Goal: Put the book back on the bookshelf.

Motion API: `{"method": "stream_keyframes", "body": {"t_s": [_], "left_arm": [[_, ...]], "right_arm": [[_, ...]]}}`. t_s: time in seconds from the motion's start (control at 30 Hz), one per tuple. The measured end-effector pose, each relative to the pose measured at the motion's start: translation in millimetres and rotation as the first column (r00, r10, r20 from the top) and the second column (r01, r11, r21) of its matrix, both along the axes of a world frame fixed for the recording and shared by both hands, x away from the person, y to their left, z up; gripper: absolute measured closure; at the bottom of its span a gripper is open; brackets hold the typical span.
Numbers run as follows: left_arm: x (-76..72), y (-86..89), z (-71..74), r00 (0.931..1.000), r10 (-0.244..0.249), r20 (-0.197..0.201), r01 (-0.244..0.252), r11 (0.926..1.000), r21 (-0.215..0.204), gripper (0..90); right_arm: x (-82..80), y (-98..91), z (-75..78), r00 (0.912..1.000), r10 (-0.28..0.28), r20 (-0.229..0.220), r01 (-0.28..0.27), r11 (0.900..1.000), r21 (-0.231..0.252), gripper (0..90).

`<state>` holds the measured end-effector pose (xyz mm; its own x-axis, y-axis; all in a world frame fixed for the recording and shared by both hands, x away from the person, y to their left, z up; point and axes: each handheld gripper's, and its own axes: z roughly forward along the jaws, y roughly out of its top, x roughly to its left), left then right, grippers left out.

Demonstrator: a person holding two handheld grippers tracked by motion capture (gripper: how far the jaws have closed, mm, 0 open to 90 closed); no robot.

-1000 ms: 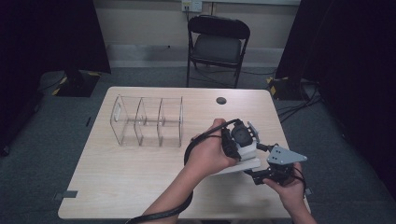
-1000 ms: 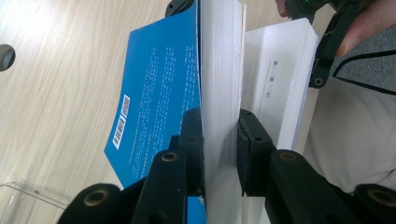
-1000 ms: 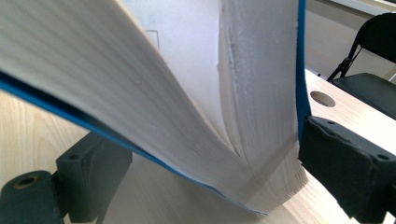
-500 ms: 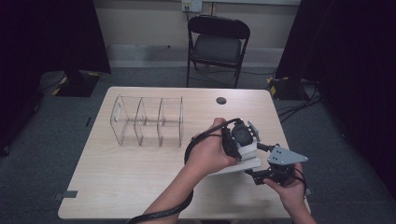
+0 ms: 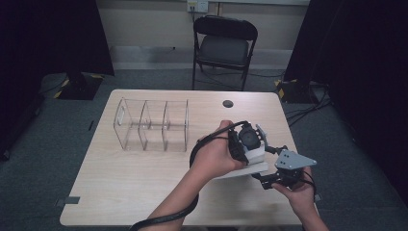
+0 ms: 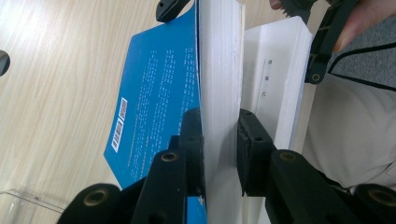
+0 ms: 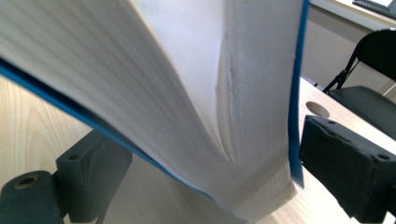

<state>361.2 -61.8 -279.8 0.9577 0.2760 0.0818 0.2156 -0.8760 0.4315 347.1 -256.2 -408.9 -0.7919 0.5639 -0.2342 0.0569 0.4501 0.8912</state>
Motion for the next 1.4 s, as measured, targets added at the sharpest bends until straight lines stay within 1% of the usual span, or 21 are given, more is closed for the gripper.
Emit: {"method": "stream_keyframes", "body": {"t_s": [0.13, 0.23, 0.27, 0.3, 0.37, 0.43, 0.47, 0.53, 0.57, 0.67, 0.73, 0.8, 0.9, 0.97, 1.0, 1.03, 1.07, 1.1, 1.13, 1.27, 1.4], "left_arm": [[1.2, 0.1, 0.2, 1.0, 0.002, -0.002, -0.002, 1.0, -0.007, 74.9], [0.0, -0.4, -0.5, 0.9999, 0.003, -0.013, -0.003, 1.0, 0.002, 74.9], [0.7, 0.2, 0.2, 0.9999, -0.01, -0.004, 0.01, 0.9999, 0.009, 74.9], [0.0, 0.6, -0.2, 1.0, -0.005, -0.001, 0.005, 1.0, -0.007, 74.8], [-1.1, 0.1, 0.2, 0.9999, -0.011, 0.008, 0.011, 0.9999, 0.002, 74.7], [-3.4, -1.3, 0.4, 0.9989, -0.026, 0.038, 0.026, 0.9996, 0.011, 74.3], [-4.0, -1.3, 0.9, 0.9958, -0.055, 0.073, 0.053, 0.9983, 0.022, 73.8], [-4.8, 0.2, 1.6, 0.9886, -0.092, 0.12, 0.089, 0.9956, 0.027, 71.9], [-3.7, 2.1, 2.0, 0.9836, -0.113, 0.141, 0.111, 0.9936, 0.019, 70.9], [-2.9, 6.6, 1.1, 0.9812, -0.11, 0.159, 0.112, 0.9936, -0.008, 67.4], [-0.7, 10.3, 0.7, 0.9721, -0.117, 0.203, 0.125, 0.9917, -0.029, 59.8], [1.3, 14.7, 1.7, 0.9697, -0.1, 0.223, 0.118, 0.9908, -0.067, 51.5], [5.0, 21.0, 4.2, 0.9704, -0.076, 0.229, 0.105, 0.9879, -0.115, 43.7], [6.1, 23.8, 7.6, 0.9793, -0.04, 0.198, 0.069, 0.9874, -0.142, 44.1], [6.1, 23.8, 7.6, 0.9793, -0.04, 0.198, 0.069, 0.9874, -0.142, 43.6], [6.5, 26.4, 11.9, 0.9828, -0.017, 0.184, 0.049, 0.9842, -0.17, 43.6], [6.8, 31.3, 18.4, 0.9799, 0.006, 0.2, 0.033, 0.9813, -0.19, 41.9], [6.8, 31.3, 18.4, 0.9799, 0.006, 0.2, 0.033, 0.9813, -0.19, 41.7], [7.6, 37.8, 24.4, 0.9748, 0.02, 0.222, 0.021, 0.983, -0.183, 40.9], [9.4, 48.9, 25.1, 0.9806, 0.048, 0.19, -0.006, 0.9764, -0.216, 40.1], [9.3, 53.7, 21.8, 0.9812, 0.063, 0.182, -0.024, 0.9772, -0.211, 39.9]], "right_arm": [[3.1, 0.2, 2.1, 0.9997, 0.023, -0.006, -0.024, 0.9996, -0.013, 9.5], [6.6, 0.0, 4.2, 0.9966, 0.076, -0.033, -0.077, 0.9967, -0.025, 16.9], [6.8, -0.1, 5.1, 0.9941, 0.103, -0.034, -0.104, 0.9941, -0.032, 24.7], [7.6, -1.1, 5.9, 0.99, 0.137, -0.036, -0.138, 0.9899, -0.032, 28.5], [10.6, -2.8, 6.9, 0.9858, 0.163, -0.039, -0.164, 0.986, -0.028, 33.0], [10.8, -3.1, 8.8, 0.9806, 0.192, -0.042, -0.193, 0.9801, -0.046, 39.6], [10.8, -3.7, 9.2, 0.977, 0.208, -0.045, -0.21, 0.9764, -0.049, 43.4], [11.5, -8.2, 7.5, 0.9724, 0.224, -0.066, -0.225, 0.9743, -0.009, 48.6], [11.2, -9.3, 6.9, 0.9722, 0.224, -0.069, -0.224, 0.9745, 0.002, 49.6], [10.9, -9.9, 6.7, 0.9726, 0.22, -0.076, -0.219, 0.9755, 0.015, 50.6], [11.9, -9.9, 7.4, 0.9715, 0.218, -0.094, -0.217, 0.976, 0.021, 50.9], [12.7, -10.5, 8.0, 0.9712, 0.217, -0.098, -0.216, 0.9761, 0.023, 51.2], [14.1, -11.9, 8.0, 0.9716, 0.208, -0.113, -0.205, 0.978, 0.04, 52.1], [14.7, -12.1, 9.2, 0.9718, 0.205, -0.117, -0.202, 0.9788, 0.036, 52.4], [14.7, -12.1, 9.2, 0.9718, 0.205, -0.117, -0.202, 0.9788, 0.036, 52.4], [15.4, -12.2, 9.4, 0.9719, 0.199, -0.125, -0.195, 0.9798, 0.043, 52.7], [16.7, -13.7, 10.0, 0.9724, 0.186, -0.141, -0.18, 0.982, 0.058, 53.8], [17.0, -14.2, 10.3, 0.9734, 0.18, -0.142, -0.173, 0.983, 0.063, 54.4], [17.9, -15.2, 11.1, 0.9737, 0.177, -0.143, -0.17, 0.9836, 0.061, 54.7], [21.6, -16.1, 13.6, 0.9723, 0.166, -0.164, -0.156, 0.9849, 0.076, 55.2], [25.9, -17.2, 15.7, 0.9694, 0.156, -0.19, -0.14, 0.9856, 0.095, 55.4]]}}
